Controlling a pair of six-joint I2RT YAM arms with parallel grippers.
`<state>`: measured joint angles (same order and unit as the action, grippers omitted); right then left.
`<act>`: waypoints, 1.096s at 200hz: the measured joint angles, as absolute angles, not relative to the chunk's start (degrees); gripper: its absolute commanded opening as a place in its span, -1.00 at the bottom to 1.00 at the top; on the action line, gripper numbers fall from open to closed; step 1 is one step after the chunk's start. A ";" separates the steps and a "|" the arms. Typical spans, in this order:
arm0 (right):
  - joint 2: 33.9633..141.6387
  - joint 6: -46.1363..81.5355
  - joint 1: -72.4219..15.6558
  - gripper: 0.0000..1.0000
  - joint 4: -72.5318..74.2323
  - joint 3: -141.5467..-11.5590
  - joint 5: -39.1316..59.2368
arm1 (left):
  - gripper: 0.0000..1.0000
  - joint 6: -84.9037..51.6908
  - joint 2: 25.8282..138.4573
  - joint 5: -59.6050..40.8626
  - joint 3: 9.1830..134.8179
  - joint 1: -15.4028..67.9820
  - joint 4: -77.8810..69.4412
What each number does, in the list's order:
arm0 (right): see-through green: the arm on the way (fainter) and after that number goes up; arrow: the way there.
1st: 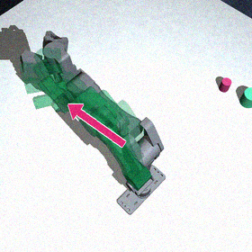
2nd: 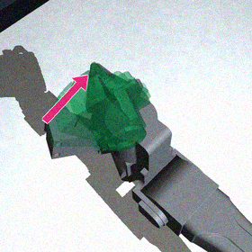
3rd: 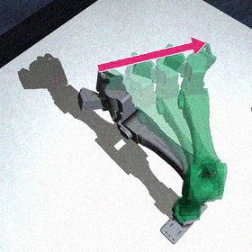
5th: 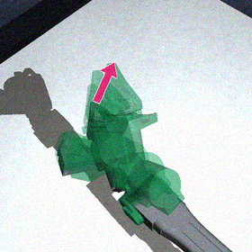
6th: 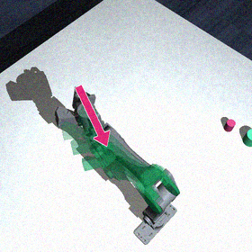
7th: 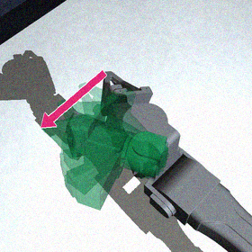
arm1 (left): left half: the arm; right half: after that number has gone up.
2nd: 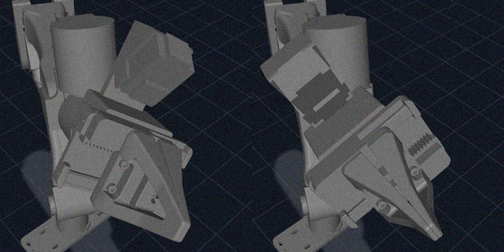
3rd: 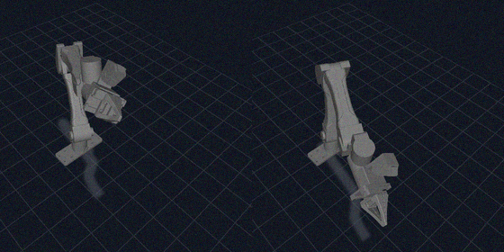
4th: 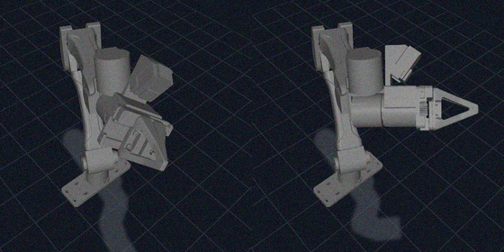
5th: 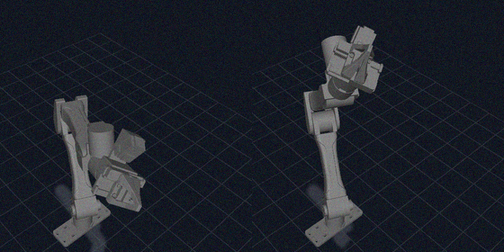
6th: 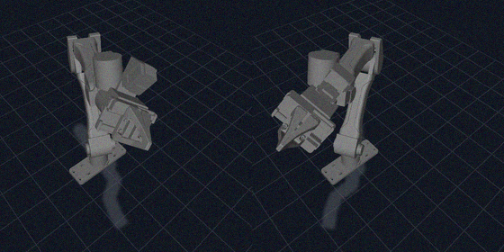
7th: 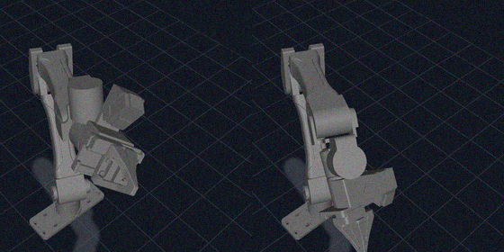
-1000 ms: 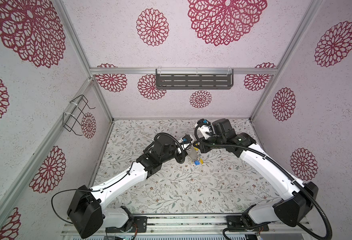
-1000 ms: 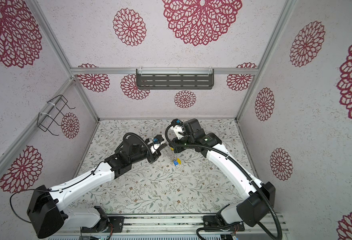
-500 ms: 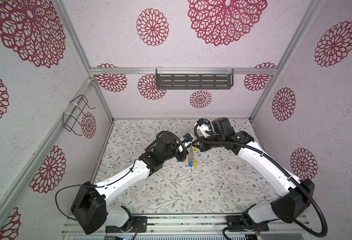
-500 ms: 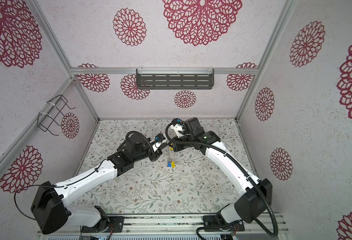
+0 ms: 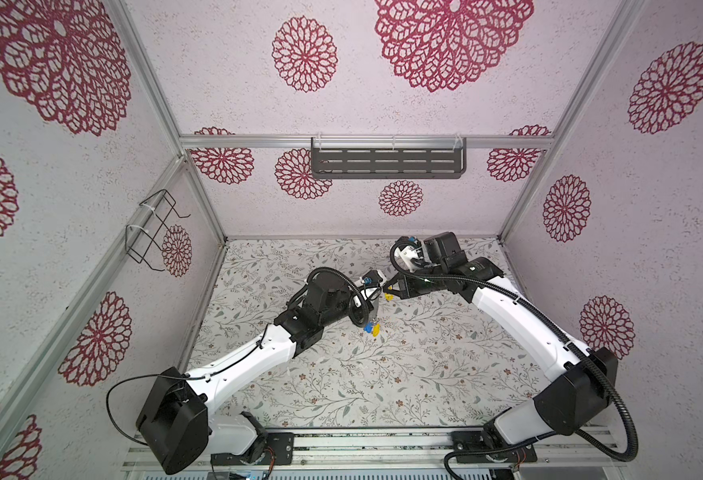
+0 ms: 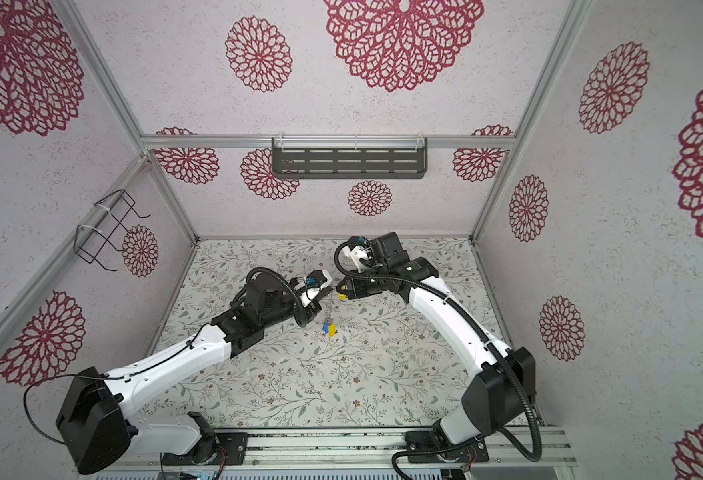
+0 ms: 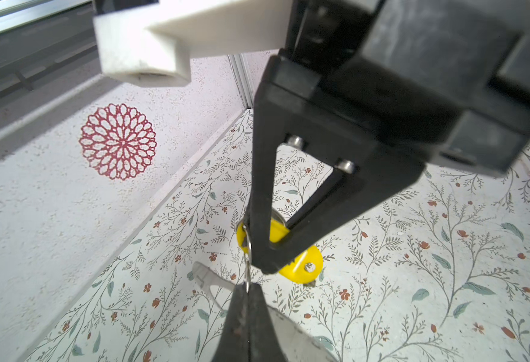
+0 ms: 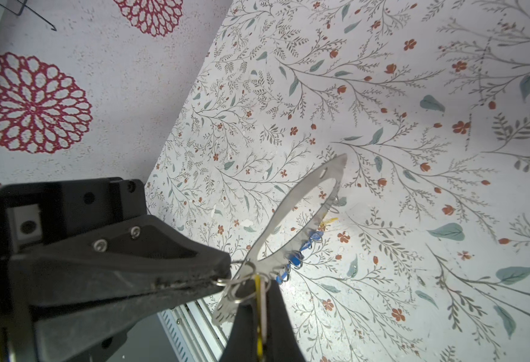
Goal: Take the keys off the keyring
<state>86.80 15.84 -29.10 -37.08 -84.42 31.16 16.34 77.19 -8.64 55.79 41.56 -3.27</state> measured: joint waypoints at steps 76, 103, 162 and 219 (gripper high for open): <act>86.94 17.19 -27.94 -1.00 -29.65 -78.96 38.17 | -1.00 12.51 74.63 -8.99 53.08 40.88 -4.56; 86.91 18.65 -27.59 -1.00 -25.19 -76.60 40.01 | -1.00 6.39 74.65 -9.89 53.06 39.88 -5.72; 85.25 22.74 -26.96 -1.00 -17.39 -73.82 40.16 | -1.00 -8.45 76.66 -11.07 51.70 39.35 -15.90; 82.46 27.70 -26.87 -1.00 -10.13 -69.97 39.57 | -1.00 -19.97 79.31 -11.05 51.59 39.33 -24.36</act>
<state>82.46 27.70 -26.87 -10.13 -69.97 39.57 -19.97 79.31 -11.05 51.59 39.33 -24.36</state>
